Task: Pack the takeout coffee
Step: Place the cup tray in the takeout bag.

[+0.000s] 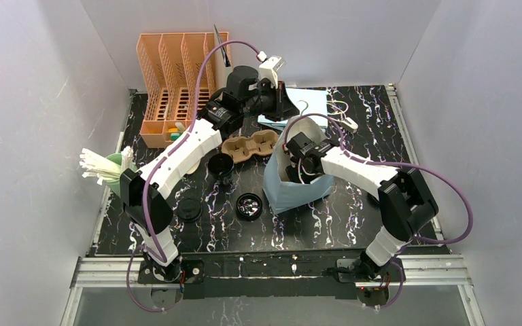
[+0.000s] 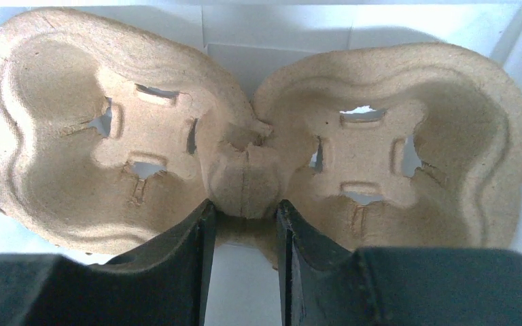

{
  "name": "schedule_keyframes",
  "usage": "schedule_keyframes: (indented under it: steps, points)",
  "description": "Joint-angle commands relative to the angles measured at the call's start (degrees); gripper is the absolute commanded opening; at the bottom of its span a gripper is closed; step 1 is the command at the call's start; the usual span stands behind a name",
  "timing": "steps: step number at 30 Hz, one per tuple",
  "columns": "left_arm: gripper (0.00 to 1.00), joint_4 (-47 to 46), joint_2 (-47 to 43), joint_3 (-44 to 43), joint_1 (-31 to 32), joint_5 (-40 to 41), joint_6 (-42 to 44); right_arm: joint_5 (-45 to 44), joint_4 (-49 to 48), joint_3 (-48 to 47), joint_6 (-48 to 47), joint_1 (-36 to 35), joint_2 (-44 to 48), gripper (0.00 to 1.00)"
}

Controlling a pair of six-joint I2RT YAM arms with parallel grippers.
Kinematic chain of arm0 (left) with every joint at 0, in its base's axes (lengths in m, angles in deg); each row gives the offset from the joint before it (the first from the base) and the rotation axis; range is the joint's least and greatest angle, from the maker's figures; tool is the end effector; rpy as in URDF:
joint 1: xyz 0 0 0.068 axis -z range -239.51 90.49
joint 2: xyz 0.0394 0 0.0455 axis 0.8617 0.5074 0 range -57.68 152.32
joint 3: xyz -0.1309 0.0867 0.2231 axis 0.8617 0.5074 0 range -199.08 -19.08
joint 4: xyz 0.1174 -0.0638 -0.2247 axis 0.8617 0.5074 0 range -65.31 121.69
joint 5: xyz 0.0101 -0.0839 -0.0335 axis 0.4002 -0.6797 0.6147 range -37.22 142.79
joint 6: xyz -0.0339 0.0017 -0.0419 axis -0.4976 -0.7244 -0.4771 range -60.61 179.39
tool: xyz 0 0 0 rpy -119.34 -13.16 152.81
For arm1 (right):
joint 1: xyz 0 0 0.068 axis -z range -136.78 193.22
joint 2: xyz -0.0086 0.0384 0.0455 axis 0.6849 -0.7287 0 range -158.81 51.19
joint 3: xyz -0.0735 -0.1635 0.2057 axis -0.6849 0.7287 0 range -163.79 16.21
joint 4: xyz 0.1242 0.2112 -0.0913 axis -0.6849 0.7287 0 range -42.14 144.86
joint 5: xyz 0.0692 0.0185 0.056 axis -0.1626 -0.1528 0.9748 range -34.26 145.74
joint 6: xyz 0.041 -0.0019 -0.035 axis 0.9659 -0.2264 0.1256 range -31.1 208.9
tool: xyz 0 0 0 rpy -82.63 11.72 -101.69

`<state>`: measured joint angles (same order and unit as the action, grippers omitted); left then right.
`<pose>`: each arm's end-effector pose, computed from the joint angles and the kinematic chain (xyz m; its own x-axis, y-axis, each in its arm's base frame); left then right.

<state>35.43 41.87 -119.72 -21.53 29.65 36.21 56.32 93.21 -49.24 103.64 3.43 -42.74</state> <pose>0.3169 -0.2650 0.4206 -0.4644 -0.0967 -0.8803 0.7488 0.4879 -0.4487 0.2400 0.2003 0.2075 -0.8770 -0.3994 -0.2670 -0.4333 0.8977 0.0803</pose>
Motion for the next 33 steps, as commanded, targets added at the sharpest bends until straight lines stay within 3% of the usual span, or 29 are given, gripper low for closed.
schedule_keyframes:
  steps: [1,18,25,28,33]
  points:
    - [0.00,-4.8,-6.2,-0.7,0.1,-1.0,-0.2,0.7,3.2,2.4,1.4,-0.6,-3.5,0.10]
    - [0.00,-4.0,-7.5,1.1,0.1,0.9,1.2,-9.5,-9.1,9.8,8.1,-5.5,-3.7,0.11]
    - [0.00,-3.2,-7.6,1.4,0.1,1.0,1.6,-10.2,-6.9,7.7,8.2,-5.8,0.3,0.17]
    - [0.00,-3.2,-7.7,1.8,0.0,1.1,1.7,-10.1,-4.2,5.3,8.0,-5.8,3.9,0.29]
    - [0.00,-3.2,-7.7,2.0,0.0,0.3,1.3,-9.5,-0.1,0.9,7.9,-5.9,10.7,0.78]
